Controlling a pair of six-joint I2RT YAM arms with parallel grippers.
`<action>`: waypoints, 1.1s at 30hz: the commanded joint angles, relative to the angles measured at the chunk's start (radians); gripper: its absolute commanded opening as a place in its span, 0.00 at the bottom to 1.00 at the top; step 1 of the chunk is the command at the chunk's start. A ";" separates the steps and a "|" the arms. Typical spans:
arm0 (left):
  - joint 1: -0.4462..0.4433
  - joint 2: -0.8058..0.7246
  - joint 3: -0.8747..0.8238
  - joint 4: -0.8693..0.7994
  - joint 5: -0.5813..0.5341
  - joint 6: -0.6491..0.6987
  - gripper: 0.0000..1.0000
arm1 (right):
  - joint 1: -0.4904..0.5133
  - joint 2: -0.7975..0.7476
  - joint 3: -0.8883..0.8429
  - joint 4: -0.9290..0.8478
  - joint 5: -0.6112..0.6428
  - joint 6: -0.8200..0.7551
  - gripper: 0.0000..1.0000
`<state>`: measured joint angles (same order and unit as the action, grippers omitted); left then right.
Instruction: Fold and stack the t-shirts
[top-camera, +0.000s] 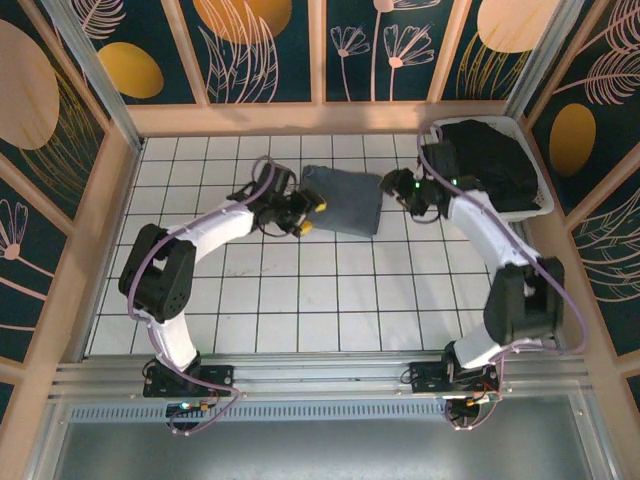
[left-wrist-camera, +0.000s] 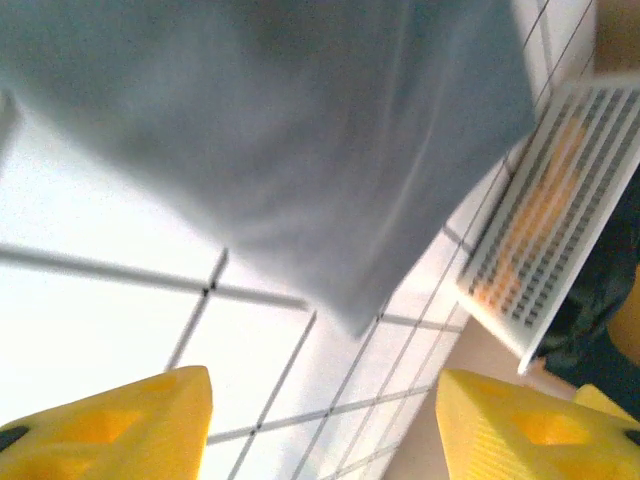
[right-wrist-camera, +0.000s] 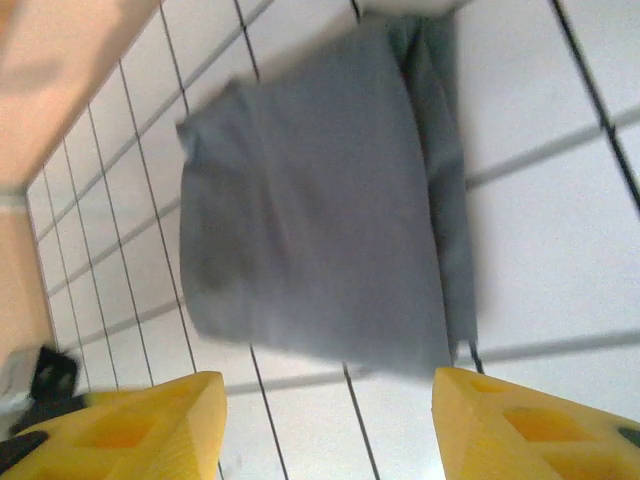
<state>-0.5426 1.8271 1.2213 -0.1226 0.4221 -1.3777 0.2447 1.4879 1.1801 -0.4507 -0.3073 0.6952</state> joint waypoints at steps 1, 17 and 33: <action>-0.047 0.036 -0.052 0.190 0.045 -0.204 0.62 | 0.036 -0.105 -0.139 0.111 0.005 0.118 0.57; -0.077 0.314 0.049 0.404 -0.097 -0.346 0.54 | 0.051 -0.266 -0.226 0.058 0.008 0.149 0.57; 0.193 0.318 0.024 0.518 -0.102 -0.204 0.00 | 0.041 -0.268 -0.221 0.089 -0.035 0.136 0.54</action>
<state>-0.4583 2.1971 1.2881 0.3721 0.3248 -1.6703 0.2890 1.2221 0.9524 -0.3962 -0.3195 0.8295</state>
